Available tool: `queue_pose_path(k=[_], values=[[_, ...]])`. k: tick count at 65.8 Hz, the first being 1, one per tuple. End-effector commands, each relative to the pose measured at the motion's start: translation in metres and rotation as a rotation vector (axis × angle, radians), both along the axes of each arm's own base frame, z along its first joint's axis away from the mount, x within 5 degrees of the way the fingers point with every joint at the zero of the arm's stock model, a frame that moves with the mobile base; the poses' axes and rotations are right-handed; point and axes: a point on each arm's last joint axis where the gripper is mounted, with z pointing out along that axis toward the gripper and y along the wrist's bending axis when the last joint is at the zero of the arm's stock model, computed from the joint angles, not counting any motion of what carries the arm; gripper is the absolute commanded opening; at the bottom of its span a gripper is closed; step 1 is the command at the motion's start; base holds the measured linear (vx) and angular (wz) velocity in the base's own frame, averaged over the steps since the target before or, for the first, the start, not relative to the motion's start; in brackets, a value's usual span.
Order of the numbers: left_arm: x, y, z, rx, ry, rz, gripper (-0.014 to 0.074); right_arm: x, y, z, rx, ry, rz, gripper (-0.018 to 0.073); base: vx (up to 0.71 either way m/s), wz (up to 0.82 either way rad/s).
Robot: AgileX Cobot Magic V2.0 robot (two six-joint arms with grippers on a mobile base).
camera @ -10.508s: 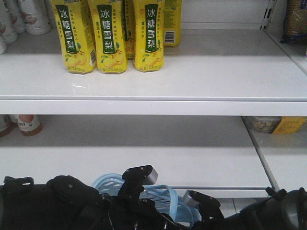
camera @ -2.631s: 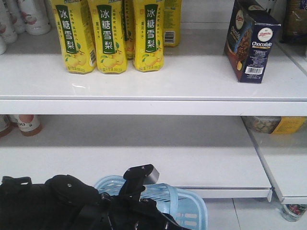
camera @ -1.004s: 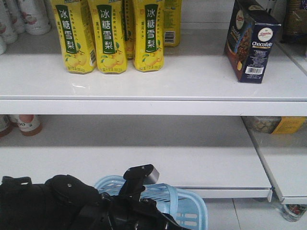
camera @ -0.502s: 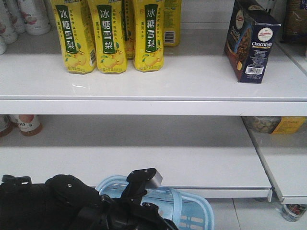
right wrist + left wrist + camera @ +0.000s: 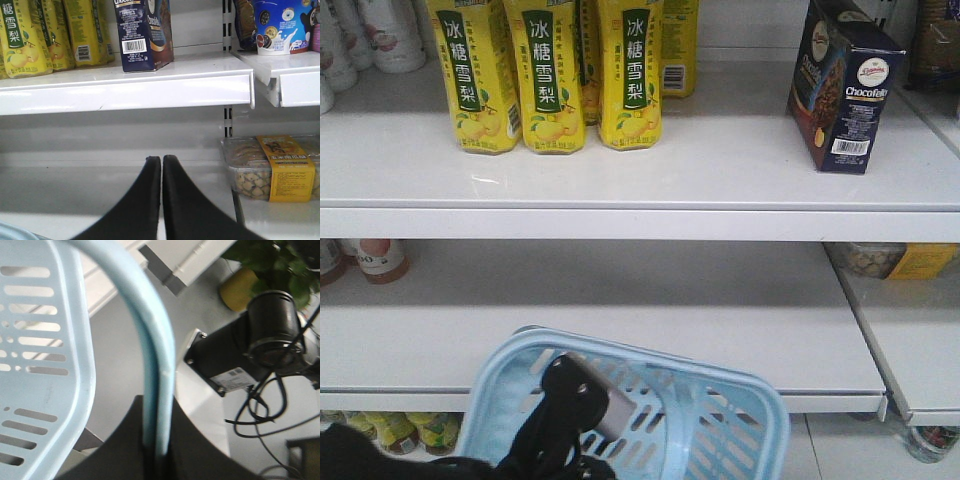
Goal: Left arm holds basket, right arm returns cookies
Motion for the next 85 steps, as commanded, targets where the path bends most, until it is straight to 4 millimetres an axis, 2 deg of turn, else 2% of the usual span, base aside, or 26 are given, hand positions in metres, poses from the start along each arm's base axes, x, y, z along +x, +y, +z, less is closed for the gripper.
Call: queue_pose_path(k=[1,14,28,36,64,85], values=[[-0.004,0.012,0.012,-0.038,-0.081,0.108,-0.0006,0.0,0.001,0.009,-0.02,-0.026,0.008,-0.0008,0.0,0.0],[-0.009,0.039,0.008,-0.045,-0.223,0.223,-0.0006,0.0,0.001,0.009,-0.02,-0.026,0.008,-0.0008,0.0,0.0],[-0.017,0.064,-0.002,-0.054,-0.325,0.219,-0.0006,0.0,0.001,0.009,-0.02,-0.027,0.009,-0.0009,0.0,0.0],[-0.015,0.075,-0.007,-0.062,-0.388,0.261,-0.0006,0.0,0.001,0.009,-0.02,-0.027,0.009,-0.0009,0.0,0.01],[-0.001,0.128,-0.014,-0.021,-0.493,0.466,-0.0006,0.0,0.001,0.009,-0.021,-0.027,0.009,-0.0009,0.0,0.0],[-0.014,0.166,-0.026,-0.03,-0.56,0.613,-0.0006,0.0,0.001,0.009,-0.02,-0.026,0.006,-0.0009,0.0,0.0]])
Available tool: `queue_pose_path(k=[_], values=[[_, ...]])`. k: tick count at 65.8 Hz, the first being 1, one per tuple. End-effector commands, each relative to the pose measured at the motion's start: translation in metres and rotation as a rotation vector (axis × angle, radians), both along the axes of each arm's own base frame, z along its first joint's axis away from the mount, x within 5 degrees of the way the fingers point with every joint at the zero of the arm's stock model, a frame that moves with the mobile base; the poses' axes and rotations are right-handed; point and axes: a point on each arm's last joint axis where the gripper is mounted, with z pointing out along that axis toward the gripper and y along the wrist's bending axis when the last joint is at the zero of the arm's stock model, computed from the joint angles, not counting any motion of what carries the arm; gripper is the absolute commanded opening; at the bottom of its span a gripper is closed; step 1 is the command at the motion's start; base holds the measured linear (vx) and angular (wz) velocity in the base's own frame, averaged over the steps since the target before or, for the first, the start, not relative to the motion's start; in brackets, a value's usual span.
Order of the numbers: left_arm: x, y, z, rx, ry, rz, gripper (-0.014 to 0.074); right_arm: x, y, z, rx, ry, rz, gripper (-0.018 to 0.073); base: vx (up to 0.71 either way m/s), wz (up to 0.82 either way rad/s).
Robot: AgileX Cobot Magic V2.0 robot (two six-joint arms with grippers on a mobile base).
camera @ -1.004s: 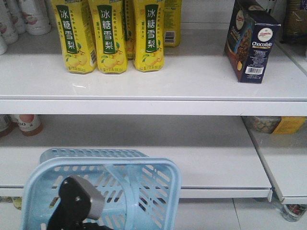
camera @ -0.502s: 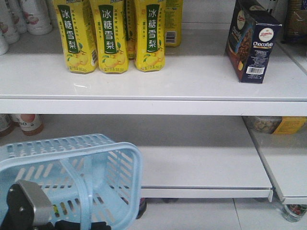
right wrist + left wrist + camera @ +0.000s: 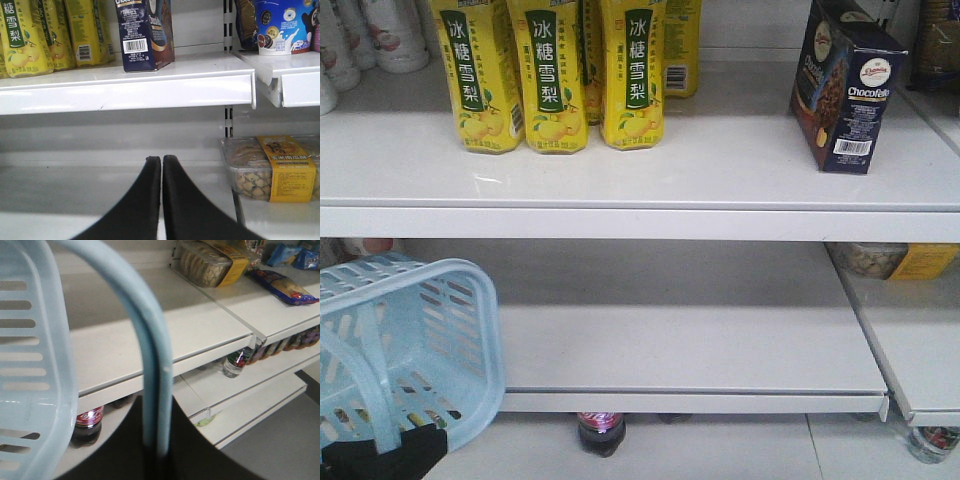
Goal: Left arm holds basket, right arm returns cookies
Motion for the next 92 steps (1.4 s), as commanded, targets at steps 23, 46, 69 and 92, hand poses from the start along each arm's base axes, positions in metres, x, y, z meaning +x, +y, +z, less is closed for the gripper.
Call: queue_pose_path(k=[23,46,69,92], values=[[-0.016,0.038,-0.002,-0.052,-0.275,0.232,-0.0006,0.0,0.001,0.009,-0.018,-0.026,0.009,-0.0009,0.0,0.0],[-0.027,0.06,-0.018,-0.07,-0.33,0.482,-0.0006,0.0,0.001,0.009,-0.018,-0.026,0.009,-0.0009,0.0,0.0],[-0.032,0.068,-0.021,0.002,-0.349,0.609,-0.0006,-0.001,0.001,0.009,-0.018,-0.027,0.01,-0.0009,0.0,0.0],[-0.032,0.069,-0.02,0.054,-0.385,0.603,-0.0006,-0.001,0.001,0.009,-0.018,-0.027,0.01,-0.0009,0.0,0.0]])
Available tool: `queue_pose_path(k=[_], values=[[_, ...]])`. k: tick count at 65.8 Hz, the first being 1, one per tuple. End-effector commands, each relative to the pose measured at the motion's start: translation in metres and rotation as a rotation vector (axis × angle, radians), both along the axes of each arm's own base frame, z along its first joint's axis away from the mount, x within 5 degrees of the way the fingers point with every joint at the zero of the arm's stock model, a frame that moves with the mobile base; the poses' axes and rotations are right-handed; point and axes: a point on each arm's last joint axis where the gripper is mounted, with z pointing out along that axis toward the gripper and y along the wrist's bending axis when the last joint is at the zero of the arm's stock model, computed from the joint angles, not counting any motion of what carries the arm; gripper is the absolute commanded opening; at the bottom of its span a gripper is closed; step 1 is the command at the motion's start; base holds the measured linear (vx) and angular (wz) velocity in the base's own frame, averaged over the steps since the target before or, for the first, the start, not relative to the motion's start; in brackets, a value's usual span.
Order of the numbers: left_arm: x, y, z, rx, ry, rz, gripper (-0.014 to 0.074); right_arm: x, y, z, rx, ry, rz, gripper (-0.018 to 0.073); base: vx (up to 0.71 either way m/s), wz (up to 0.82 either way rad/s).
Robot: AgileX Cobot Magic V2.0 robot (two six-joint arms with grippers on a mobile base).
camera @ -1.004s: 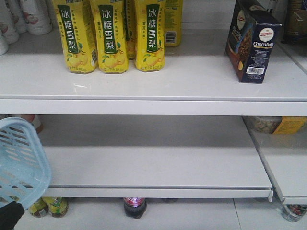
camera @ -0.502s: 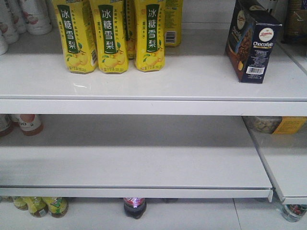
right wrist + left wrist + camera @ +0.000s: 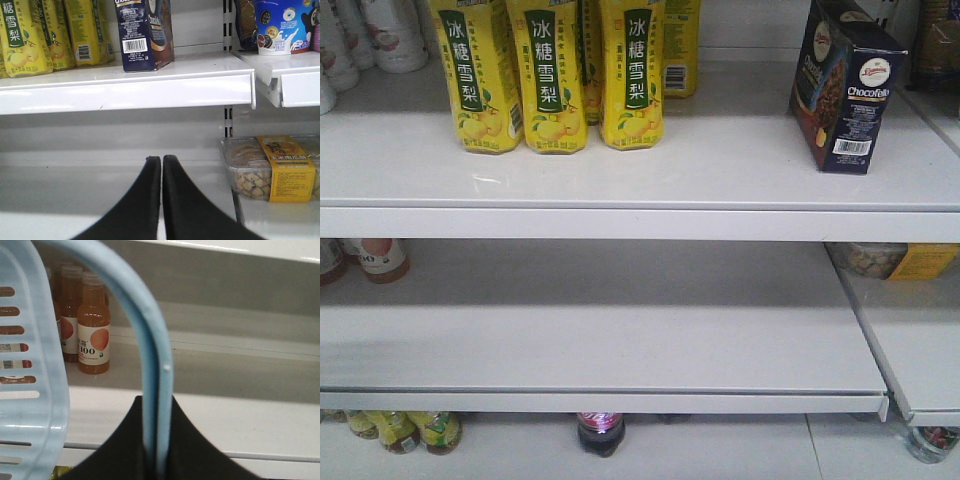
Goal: Left arm holds basket, right arm returns cookies
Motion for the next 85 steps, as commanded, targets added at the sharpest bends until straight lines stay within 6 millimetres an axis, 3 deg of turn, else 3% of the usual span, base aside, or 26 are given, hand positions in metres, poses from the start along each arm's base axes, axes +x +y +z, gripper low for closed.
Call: queue_pose_path(k=[1,85], values=[[-0.0003,0.0003,0.0078,0.046,-0.127,0.0,-0.0006,-0.0005,0.001,0.0094,-0.018,-0.027,0.01,-0.0009,0.0,0.0],[-0.0004,0.0005,0.008,0.067,-0.122,0.001,-0.0008,-0.0003,-0.0004,0.0091,-0.021,-0.024,-0.005,-0.0009,0.0,0.0]])
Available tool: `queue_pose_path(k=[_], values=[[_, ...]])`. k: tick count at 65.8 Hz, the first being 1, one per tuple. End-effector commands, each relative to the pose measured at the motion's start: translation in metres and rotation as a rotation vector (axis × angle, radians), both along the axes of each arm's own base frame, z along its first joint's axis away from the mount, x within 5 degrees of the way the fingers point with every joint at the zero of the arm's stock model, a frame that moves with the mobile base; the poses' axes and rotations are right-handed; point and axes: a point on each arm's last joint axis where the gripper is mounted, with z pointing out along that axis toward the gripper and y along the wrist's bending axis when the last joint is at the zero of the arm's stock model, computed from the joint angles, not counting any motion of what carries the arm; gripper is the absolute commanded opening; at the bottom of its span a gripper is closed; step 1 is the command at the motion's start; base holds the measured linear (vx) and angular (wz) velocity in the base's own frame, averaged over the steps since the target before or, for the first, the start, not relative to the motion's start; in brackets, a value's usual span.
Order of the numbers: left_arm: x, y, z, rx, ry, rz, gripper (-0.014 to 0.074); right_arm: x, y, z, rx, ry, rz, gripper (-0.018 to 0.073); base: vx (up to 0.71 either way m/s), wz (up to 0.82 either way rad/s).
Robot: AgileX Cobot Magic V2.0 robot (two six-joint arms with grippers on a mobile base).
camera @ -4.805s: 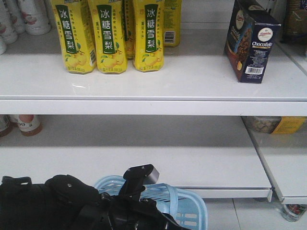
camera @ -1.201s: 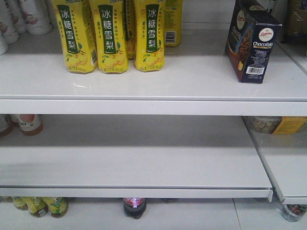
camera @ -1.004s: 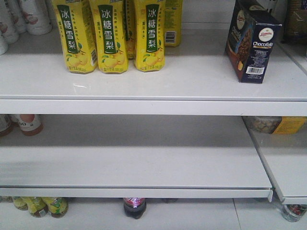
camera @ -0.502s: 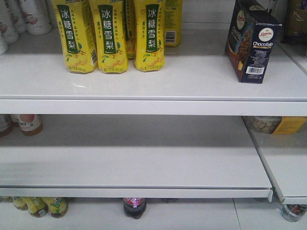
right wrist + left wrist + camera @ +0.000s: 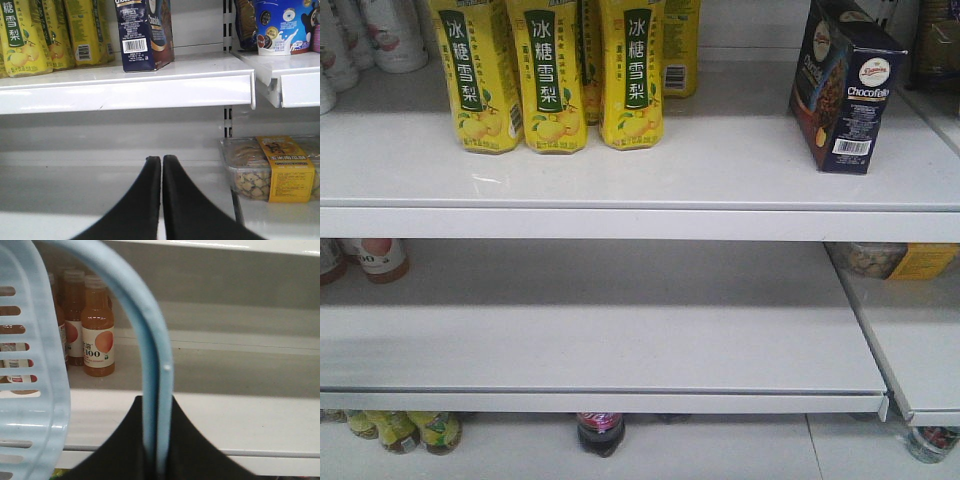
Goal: Left arm holds basket, right arm returns cookies
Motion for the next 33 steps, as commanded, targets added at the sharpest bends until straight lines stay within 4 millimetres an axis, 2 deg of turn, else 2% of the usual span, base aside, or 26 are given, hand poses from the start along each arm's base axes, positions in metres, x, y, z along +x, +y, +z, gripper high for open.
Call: queue_pose_path(k=[1,14,30,33], values=[[0.0,0.0,0.008,0.025,-0.12,-0.004,-0.0008,0.0,-0.001,0.009,-0.016,-0.022,-0.01,-0.0009,0.0,0.0],[0.0,0.0,0.008,0.025,-0.12,-0.004,-0.0008,0.001,-0.008,0.0,0.015,0.051,-0.085,-0.0009,0.0,0.0],[0.0,0.0,0.008,0.025,-0.12,-0.004,-0.0008,0.0,0.001,-0.005,-0.228,0.061,0.006,-0.0009,0.0,0.0],[0.0,0.0,0.008,0.025,-0.12,-0.004,-0.0008,0.0,0.002,-0.006,-0.229,0.07,0.024,-0.0009,0.0,0.0]])
